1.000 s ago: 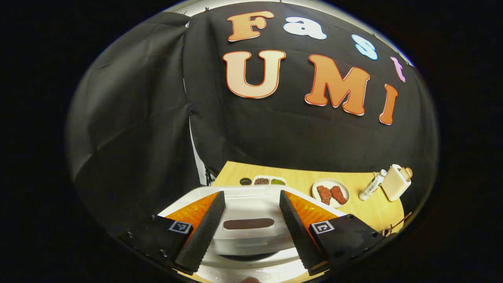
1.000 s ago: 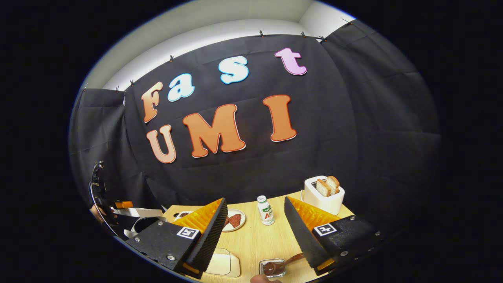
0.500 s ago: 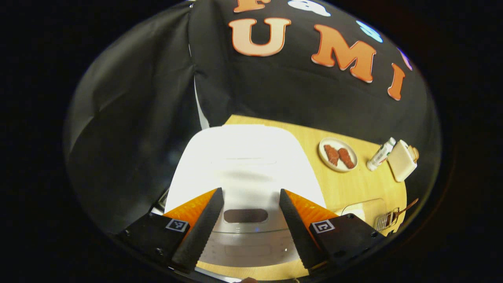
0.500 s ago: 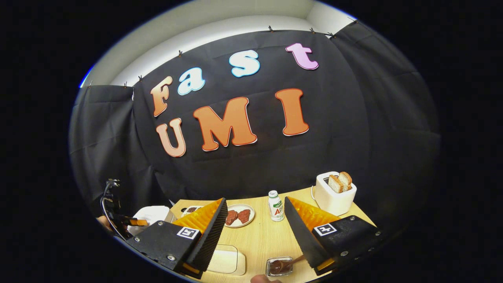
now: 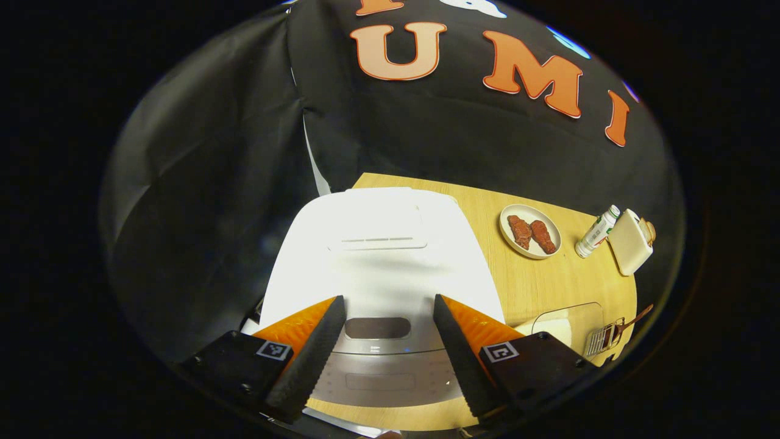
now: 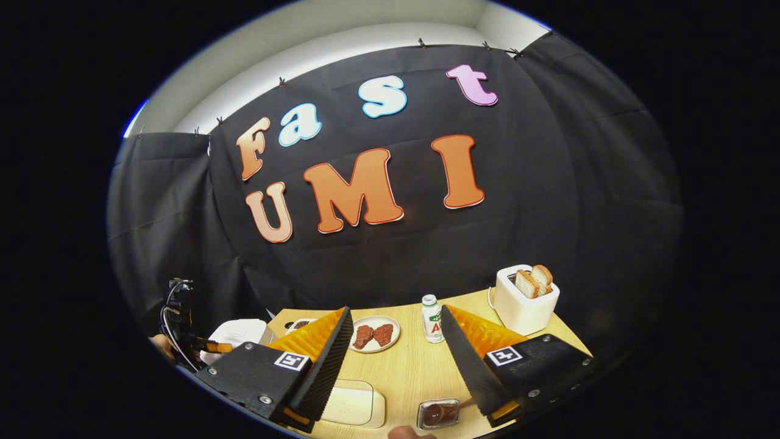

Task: Close the left gripper, press the button to open the rice cooker; take a wooden spoon from the chopstick holder with the right hand, scoop a spoonful of rice and pour it into the rice cooker, then put the wooden spoon back into the chopstick holder.

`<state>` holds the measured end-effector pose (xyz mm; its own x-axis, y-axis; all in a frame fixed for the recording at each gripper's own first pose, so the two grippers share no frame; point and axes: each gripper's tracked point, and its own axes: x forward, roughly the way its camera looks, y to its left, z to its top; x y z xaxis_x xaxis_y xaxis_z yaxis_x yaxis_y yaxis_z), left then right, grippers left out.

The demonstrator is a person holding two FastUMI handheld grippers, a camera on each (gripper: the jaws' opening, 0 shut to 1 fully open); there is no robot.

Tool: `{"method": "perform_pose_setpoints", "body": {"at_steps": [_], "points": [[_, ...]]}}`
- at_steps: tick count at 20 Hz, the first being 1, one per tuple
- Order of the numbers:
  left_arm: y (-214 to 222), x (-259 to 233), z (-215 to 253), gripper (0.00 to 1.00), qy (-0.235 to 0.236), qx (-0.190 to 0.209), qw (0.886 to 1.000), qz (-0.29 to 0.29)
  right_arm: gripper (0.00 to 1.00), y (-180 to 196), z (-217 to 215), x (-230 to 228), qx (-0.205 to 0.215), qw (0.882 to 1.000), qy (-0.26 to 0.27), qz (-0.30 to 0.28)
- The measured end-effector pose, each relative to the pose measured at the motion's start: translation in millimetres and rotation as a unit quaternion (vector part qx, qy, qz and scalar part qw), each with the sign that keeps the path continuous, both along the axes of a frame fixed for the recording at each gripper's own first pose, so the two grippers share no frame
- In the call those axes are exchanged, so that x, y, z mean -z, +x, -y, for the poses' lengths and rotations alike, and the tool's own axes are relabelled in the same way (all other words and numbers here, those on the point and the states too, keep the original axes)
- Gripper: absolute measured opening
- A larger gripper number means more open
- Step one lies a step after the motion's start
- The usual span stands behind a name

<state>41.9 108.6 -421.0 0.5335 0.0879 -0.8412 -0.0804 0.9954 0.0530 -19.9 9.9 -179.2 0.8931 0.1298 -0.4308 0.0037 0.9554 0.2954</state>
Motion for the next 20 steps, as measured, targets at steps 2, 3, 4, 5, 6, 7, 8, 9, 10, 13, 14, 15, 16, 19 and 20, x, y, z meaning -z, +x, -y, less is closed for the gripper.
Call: {"method": "perform_pose_setpoints", "body": {"at_steps": [2,3,4,5,6,7,8,9,10,13,14,15,16,19,20], "points": [[6,-9,-4,0.99,0.023,0.007,1.000,0.017,0.90,1,4,-1,0.001,1.000,-0.002,0.002],[7,-13,-8,0.98,0.033,0.008,0.999,0.025,0.91,2,5,-2,0.003,1.000,-0.002,0.004],[12,-23,-6,1.00,0.030,0.009,0.999,0.040,0.91,4,6,-4,0.005,1.000,-0.003,0.006],[13,-34,-1,1.00,0.029,0.010,0.998,0.053,0.91,5,8,-6,0.008,1.000,-0.005,0.008],[17,-46,2,1.00,0.030,0.012,0.997,0.070,0.91,6,8,-9,0.010,1.000,-0.008,0.012],[21,-61,5,1.00,0.034,0.017,0.995,0.092,0.90,7,10,-14,0.014,1.000,-0.013,0.019],[27,-81,10,1.00,0.037,0.024,0.992,0.117,0.90,9,11,-21,0.015,0.999,-0.019,0.028],[30,-103,16,0.99,0.037,0.032,0.989,0.142,0.91,12,12,-28,0.018,0.999,-0.028,0.037],[34,-126,26,0.99,0.036,0.039,0.985,0.167,0.90,15,14,-35,0.020,0.998,-0.038,0.048],[44,-194,56,1.00,0.021,0.054,0.968,0.244,0.91,22,15,-61,0.024,0.994,-0.063,0.082],[47,-218,65,1.00,0.016,0.059,0.961,0.268,0.91,24,14,-68,0.025,0.993,-0.068,0.089],[47,-240,73,1.00,0.010,0.063,0.954,0.292,0.91,26,13,-73,0.024,0.993,-0.074,0.093],[49,-261,81,1.00,0.008,0.064,0.946,0.316,0.91,27,11,-77,0.023,0.992,-0.079,0.098],[50,-327,107,1.00,-0.002,0.073,0.916,0.393,0.91,32,10,-95,0.022,0.989,-0.088,0.117],[50,-343,115,1.00,-0.003,0.079,0.908,0.411,0.91,32,8,-95,0.018,0.989,-0.092,0.116]]}}
